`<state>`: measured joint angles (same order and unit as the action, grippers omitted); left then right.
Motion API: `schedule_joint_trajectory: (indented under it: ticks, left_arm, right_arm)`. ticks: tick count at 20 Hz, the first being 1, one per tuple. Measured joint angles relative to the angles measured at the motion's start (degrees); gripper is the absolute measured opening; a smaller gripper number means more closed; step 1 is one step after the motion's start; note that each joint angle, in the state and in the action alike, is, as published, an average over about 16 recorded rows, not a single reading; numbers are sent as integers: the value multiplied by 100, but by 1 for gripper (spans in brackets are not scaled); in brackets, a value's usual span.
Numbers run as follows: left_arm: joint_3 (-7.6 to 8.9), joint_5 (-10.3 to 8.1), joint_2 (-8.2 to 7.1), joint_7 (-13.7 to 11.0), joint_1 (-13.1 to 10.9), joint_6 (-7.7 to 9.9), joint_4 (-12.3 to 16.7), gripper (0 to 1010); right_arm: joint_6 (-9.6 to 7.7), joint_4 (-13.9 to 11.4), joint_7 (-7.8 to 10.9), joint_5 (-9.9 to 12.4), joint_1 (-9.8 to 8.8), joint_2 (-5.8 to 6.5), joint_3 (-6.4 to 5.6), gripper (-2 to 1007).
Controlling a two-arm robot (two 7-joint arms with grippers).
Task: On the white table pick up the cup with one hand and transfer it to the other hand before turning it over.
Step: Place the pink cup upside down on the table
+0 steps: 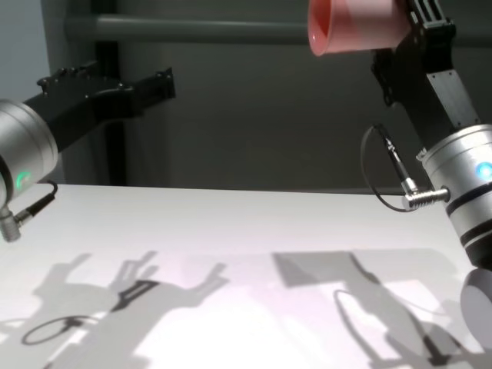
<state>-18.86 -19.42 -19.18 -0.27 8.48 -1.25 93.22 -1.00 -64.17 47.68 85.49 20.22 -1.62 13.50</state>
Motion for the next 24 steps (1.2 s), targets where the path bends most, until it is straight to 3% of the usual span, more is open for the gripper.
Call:
schedule_joint_trajectory:
  ticks: [11, 24]
  left_arm:
    - [52, 246, 303, 217, -309, -220, -191, 1001]
    - [144, 366, 554, 145, -508, -383, -515, 1001]
  right_arm:
    - [0, 0, 0, 0, 0, 0, 0, 760]
    - [0, 0, 0, 0, 0, 0, 0, 760]
